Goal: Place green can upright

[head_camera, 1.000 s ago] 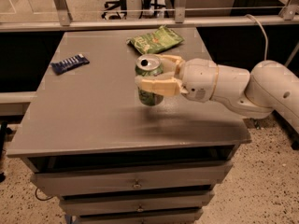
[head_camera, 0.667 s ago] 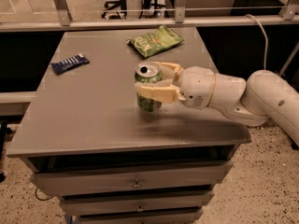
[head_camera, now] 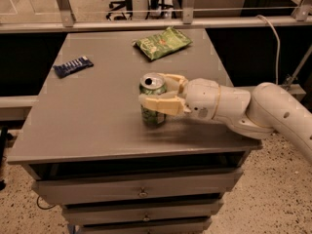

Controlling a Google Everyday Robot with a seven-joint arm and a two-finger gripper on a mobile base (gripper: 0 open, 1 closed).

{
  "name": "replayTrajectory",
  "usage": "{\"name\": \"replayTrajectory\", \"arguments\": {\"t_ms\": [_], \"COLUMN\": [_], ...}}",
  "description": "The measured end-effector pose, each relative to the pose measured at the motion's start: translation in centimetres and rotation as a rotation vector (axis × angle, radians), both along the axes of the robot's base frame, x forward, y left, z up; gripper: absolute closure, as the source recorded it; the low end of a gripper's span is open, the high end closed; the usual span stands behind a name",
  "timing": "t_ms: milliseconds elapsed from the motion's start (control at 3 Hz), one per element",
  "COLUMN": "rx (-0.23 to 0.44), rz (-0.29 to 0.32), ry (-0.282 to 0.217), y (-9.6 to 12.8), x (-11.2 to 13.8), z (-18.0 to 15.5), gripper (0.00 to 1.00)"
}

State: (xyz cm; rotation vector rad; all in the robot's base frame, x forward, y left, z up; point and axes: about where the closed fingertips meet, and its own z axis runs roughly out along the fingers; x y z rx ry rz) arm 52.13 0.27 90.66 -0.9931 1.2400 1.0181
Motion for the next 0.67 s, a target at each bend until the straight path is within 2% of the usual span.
{"name": "replayTrajectory", "arguments": {"t_ms": [333,667], "rx": [-0.003,-0.011], "rz": [0.003,0.006], "ry": [0.012,0.021], "y": [0.0,-0.06], "x": [-0.06,-0.01], "z": [-0.61,-0.89], "gripper": [0.15,0.0]}}
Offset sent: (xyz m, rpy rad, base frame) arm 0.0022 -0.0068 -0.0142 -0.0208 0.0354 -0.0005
